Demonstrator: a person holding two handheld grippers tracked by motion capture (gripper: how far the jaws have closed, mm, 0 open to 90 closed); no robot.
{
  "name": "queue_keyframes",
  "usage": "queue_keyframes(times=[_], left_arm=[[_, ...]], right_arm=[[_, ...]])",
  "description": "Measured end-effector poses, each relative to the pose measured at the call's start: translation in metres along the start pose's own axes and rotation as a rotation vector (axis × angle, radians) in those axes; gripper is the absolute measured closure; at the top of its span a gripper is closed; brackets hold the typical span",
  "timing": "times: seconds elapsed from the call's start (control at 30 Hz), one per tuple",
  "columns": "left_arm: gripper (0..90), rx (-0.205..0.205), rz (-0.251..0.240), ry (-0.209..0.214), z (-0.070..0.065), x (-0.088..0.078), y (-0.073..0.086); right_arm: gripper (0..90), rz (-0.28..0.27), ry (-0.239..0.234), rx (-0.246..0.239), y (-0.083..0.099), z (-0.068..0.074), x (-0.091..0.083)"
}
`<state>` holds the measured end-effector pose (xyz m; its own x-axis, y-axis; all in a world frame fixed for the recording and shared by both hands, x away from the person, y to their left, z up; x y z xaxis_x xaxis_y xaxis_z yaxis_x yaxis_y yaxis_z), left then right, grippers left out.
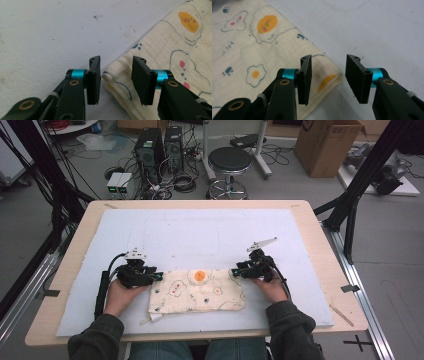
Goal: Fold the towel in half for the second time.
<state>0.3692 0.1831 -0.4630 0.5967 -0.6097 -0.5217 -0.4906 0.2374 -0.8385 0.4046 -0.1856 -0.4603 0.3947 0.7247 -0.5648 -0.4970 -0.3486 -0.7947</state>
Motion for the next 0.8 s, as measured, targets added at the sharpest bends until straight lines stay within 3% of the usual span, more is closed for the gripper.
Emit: queue_keyframes(times=[0.07, 0.43, 0.63, 0.8], left_arm=[[63.6, 0.016, 0.020, 0.001, 0.0005, 0.0013, 0.0015], [82.4, 0.038, 0.013, 0.013, -0.0019, 0.0020, 0.0023], [84.6, 0.016, 0.000, 0.019, 0.0000, 0.0011, 0.0016], [84.9, 0.005, -0.028, 0.003, 0.0019, -0.0006, -0.0006]], right_arm=[[60.8, 0.010, -0.008, 0.001, 0.0013, 0.0000, 0.0008], [79.8, 0.015, -0.028, -0.040, 0.0059, 0.0009, 0.0016], [83.8, -0.012, -0.072, 0.012, 0.0092, -0.0065, -0.0008], [84.3, -0.017, -0.077, 0.015, 0.0090, -0.0080, -0.0026]])
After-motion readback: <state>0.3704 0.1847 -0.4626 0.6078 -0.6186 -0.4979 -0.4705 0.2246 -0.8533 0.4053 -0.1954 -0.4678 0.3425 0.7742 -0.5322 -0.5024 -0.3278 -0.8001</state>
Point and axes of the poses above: each handheld gripper's, and its own axes: x roughly forward along the jaws, y roughly out of its underside, z roughly to its left, the point moved 4 cm from there along x, roughly forward along the jaws, and after that the axes turned 10 degrees about -z, right-handed, at the moved point
